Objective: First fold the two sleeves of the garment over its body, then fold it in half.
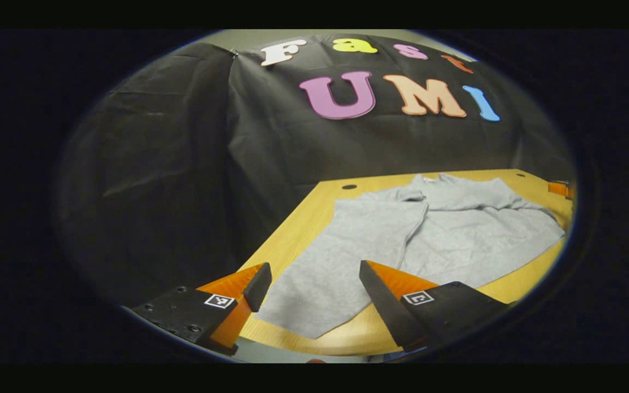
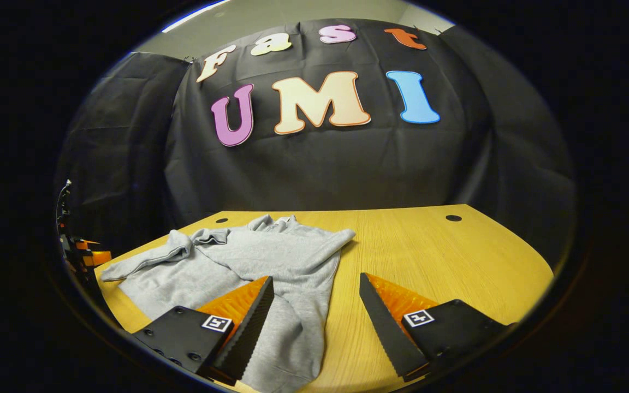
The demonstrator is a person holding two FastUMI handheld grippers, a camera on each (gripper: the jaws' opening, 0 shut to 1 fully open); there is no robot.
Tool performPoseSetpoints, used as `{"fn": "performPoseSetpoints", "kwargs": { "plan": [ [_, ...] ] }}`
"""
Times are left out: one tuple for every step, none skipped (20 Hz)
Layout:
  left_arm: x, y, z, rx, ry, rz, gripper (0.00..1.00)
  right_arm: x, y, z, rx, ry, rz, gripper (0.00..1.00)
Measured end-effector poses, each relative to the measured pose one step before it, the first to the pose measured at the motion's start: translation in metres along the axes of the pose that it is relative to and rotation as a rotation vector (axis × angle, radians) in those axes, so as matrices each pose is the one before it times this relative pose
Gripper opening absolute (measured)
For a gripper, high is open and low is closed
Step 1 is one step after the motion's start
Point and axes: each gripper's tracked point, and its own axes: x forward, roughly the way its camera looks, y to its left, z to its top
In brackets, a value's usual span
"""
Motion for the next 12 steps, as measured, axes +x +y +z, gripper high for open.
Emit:
{"fn": "performPoseSetpoints", "kwargs": {
  "plan": [
    [0.00029, 0.0044, -0.01095, -0.00191, 0.03658, -0.001, 0.96, -0.00001, 0.00344, -0.00166, 0.00035, 0.00229, 0.0066, 0.98],
    [-0.00061, 0.00469, -0.01164, -0.00423, 0.0327, 0.00419, 0.95, 0.00092, 0.00111, -0.00074, -0.00322, 0.00423, 0.00265, 0.98],
    [-0.00321, 0.00653, -0.01068, -0.00527, 0.02468, 0.00389, 0.95, 0.00148, -0.00057, -0.0024, -0.00488, 0.00219, -0.00171, 0.98],
    [-0.0014, 0.00364, -0.00506, -0.00646, 0.01027, 0.00392, 0.95, 0.00061, -0.00051, -0.00069, -0.00356, 0.00264, -0.00248, 0.98],
    [-0.0008, 0.00304, -0.00619, -0.0067, 0.0118, 0.00284, 0.95, 0.00105, 0.0003, -0.00126, -0.00092, 0.00479, -0.00128, 0.98],
    [-0.00022, 0.00125, -0.00411, -0.00732, 0.01173, -0.00053, 0.95, 0.0007, -0.00099, -0.00132, -0.00031, 0.0039, -0.00333, 0.98],
    [-0.00048, -0.00021, -0.0025, -0.00459, 0.00442, -0.00268, 0.95, 0.00092, -0.00187, -0.00115, -0.00105, 0.00212, -0.00604, 0.98],
    [-0.00197, -0.0006, -0.00309, -0.00078, 0.00543, -0.00224, 0.95, 0.00025, -0.00061, 0.00095, 0.00046, -0.00027, -0.00333, 0.98],
    [-0.00081, -0.0028, -0.00525, -0.00017, 0.00299, -0.00589, 0.95, 0.00012, -0.00059, -0.00164, 0.00221, 0.00147, -0.00157, 0.98],
    [0.0005, -0.00075, -0.0004, 0.0017, 0.00172, -0.00402, 0.95, -0.00028, -0.00081, 0.00023, 0.00315, 0.00128, -0.0033, 0.98],
    [0.00052, -0.00133, -0.00221, -0.00034, 0.00993, -0.0059, 1.0, -0.00027, -0.00119, -0.00073, 0.00424, 0.00134, -0.00307, 0.98],
    [-0.00106, -0.00185, -0.00209, 0.0015, 0.01089, -0.01559, 0.95, -0.00035, -0.00055, 0.00011, 0.00526, 0.00171, 0.00094, 0.98]
  ]
}}
